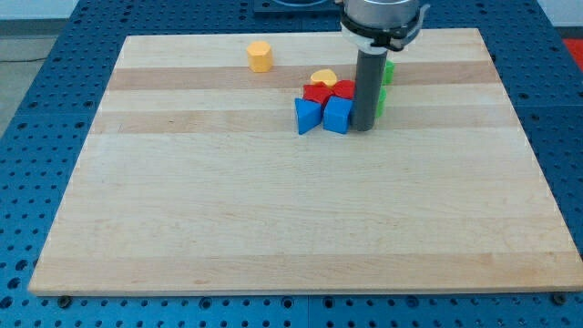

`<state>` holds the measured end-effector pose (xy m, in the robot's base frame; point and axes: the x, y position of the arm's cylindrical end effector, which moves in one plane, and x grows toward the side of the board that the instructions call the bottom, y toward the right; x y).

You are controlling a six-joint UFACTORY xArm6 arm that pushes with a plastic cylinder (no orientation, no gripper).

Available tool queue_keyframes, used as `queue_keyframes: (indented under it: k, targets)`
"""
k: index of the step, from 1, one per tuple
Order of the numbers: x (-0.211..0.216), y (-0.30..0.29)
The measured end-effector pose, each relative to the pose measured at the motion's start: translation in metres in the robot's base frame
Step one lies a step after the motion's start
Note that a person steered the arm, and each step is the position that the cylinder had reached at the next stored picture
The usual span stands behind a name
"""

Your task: Put the green circle at the center right side of the board

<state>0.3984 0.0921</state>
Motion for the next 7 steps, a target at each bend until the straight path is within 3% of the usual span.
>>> queue_keyframes:
  k: [1, 2, 3, 4, 7]
  targets:
    - [-0.002, 0.067]
    - [-0.027, 0.092]
    - [-0.070, 0.081]
    - [-0.079, 0.040]
    - [-0.062, -0.029]
